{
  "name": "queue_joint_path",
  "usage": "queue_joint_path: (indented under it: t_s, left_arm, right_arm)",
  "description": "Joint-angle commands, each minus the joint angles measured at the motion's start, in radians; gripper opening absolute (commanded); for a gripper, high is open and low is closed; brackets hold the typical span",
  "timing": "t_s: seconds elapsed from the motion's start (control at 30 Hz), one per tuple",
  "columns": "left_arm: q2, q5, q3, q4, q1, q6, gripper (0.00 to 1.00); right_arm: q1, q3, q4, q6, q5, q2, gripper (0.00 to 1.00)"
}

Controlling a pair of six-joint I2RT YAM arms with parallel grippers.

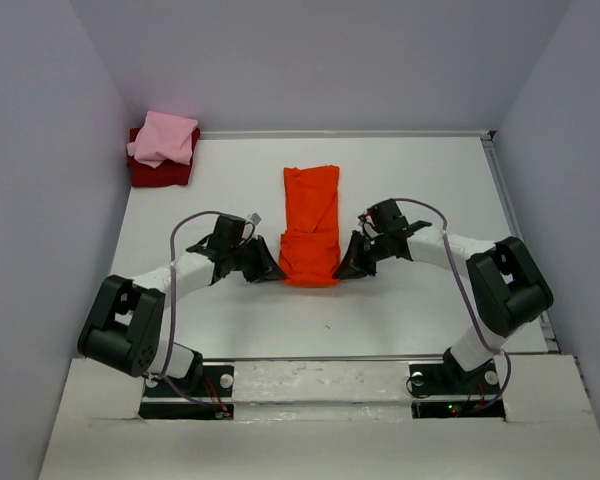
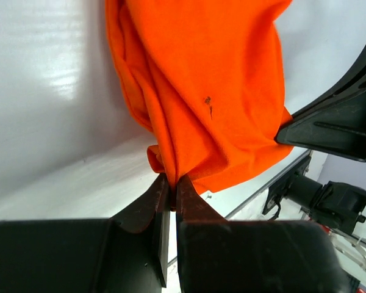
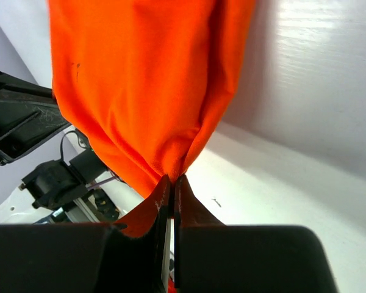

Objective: Fold and stack the t-shirts
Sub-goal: Grab one side of the 2/3 rectangular tshirt with both arms, then fold the long partially folded tshirt into a neat square

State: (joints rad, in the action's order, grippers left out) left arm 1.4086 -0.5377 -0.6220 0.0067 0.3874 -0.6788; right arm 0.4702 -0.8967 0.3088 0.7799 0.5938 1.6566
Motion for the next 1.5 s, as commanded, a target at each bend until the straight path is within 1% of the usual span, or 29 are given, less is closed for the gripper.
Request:
queue_joint_path:
  t_s: [0.0,0.13,0.37,0.43,0.63,0.77,0.93,1.03,1.17,1.47]
  left_arm:
    - [-0.048,0.090,-0.090,-0.123,-0.035,0.062,0.14]
    - [-0.042,0.094,-0.175,-0.172,-0.035,0.077,0.14]
    - [-0.010,0.090,-0.261,-0.195,-0.036,0.090,0.14]
    - [0.010,0.090,-0.288,-0.201,-0.042,0.094,0.14]
    - [0.093,0.087,-0.433,-0.240,-0.062,0.127,0.14]
    - [0.170,0.073,-0.539,-0.266,-0.084,0.150,0.14]
    - [0.248,0.033,-0.623,-0.274,-0.120,0.168,0.15]
    - [0.306,0.015,-0.705,-0.307,-0.140,0.199,0.16]
    - [0.409,-0.008,-0.846,-0.359,-0.163,0.237,0.18]
    - [0.579,-0.042,-1.096,-0.442,-0.211,0.266,0.18]
  right_arm:
    - [-0.028,-0.070,0.119,-0.042,-0.051,-0.060,0.00]
    - [-0.028,-0.116,0.150,-0.042,-0.049,-0.069,0.00]
    - [-0.028,-0.200,0.191,-0.053,-0.065,-0.061,0.00]
    - [-0.037,-0.249,0.210,-0.060,-0.068,-0.046,0.00]
    - [-0.047,-0.373,0.243,-0.074,-0.066,-0.003,0.00]
    - [-0.065,-0.438,0.263,-0.088,-0.058,0.040,0.00]
    - [-0.085,-0.501,0.277,-0.102,-0.055,0.080,0.00]
    - [-0.105,-0.553,0.289,-0.113,-0.046,0.120,0.00]
    - [-0.137,-0.655,0.302,-0.126,-0.042,0.178,0.00]
    - [-0.188,-0.866,0.345,-0.146,-0.023,0.333,0.00]
